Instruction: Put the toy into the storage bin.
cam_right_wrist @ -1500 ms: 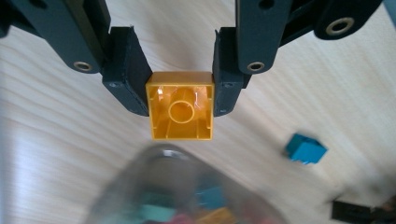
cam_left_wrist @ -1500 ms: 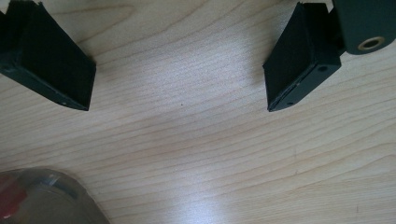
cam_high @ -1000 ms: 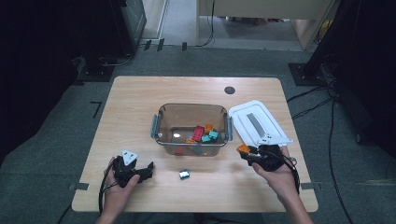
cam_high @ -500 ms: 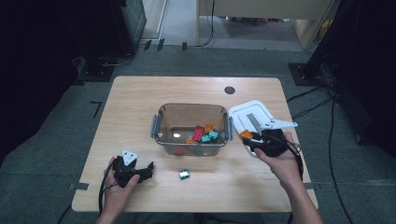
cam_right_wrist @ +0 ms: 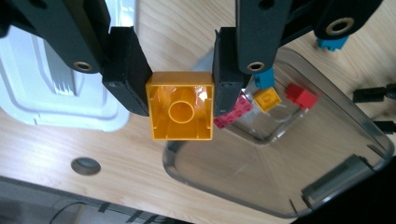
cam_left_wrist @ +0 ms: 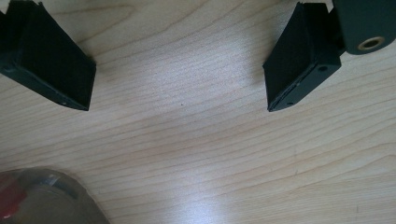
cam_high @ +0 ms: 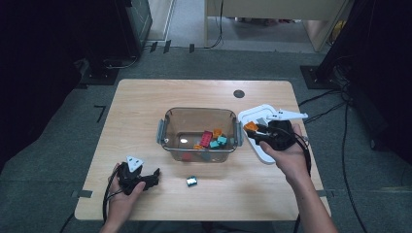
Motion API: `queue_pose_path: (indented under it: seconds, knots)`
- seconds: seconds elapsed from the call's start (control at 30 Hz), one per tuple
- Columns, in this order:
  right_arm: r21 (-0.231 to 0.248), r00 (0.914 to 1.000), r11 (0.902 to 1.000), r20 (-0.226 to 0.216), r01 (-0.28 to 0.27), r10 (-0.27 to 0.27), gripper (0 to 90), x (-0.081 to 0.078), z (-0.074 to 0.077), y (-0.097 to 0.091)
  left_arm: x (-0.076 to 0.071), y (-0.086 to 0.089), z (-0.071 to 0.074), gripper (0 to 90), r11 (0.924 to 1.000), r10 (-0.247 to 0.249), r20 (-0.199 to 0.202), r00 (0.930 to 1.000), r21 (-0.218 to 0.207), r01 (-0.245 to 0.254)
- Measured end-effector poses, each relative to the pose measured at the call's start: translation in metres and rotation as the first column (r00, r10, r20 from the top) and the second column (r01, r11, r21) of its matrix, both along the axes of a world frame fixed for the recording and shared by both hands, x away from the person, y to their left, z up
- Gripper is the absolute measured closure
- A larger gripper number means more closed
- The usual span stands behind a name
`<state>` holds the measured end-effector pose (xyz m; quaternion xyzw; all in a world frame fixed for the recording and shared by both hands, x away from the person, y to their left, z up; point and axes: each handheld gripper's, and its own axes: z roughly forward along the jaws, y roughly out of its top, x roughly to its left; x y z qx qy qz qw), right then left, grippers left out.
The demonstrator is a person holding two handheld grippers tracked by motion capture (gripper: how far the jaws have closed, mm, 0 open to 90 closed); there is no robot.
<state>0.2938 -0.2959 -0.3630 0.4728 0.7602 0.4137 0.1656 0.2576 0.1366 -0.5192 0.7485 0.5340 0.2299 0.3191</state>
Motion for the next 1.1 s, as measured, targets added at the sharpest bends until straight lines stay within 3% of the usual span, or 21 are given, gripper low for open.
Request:
queue_pose_path:
  seconds: [0.13,0.3,0.67,0.87,1.1]
  knots:
    - [-0.002,0.9994,0.9995,0.010,-0.033,0.033,60.0,0.004,0.007,0.012,0.000,0.000,0.000,8.8,1.0000,0.000,0.000,1.0000,0.000,0.000]
    - [-0.016,0.9960,0.9959,-0.007,-0.089,0.089,60.0,0.010,0.009,0.032,0.000,0.000,0.000,8.8,1.0000,0.000,0.000,1.0000,0.000,0.000]
    - [-0.051,0.9834,0.9830,-0.054,-0.176,0.174,58.5,0.021,-0.002,0.070,0.000,0.000,0.000,8.8,1.0000,0.000,0.001,1.0000,0.000,0.000]
    - [-0.040,0.9815,0.9817,-0.053,-0.186,0.184,47.3,0.020,-0.002,0.072,0.000,0.000,0.000,8.8,1.0000,0.000,0.001,1.0000,-0.001,0.000]
    - [-0.028,0.9904,0.9903,-0.028,-0.136,0.135,30.6,0.014,0.005,0.053,0.000,0.000,0.000,8.8,1.0000,-0.001,0.000,1.0000,0.001,0.001]
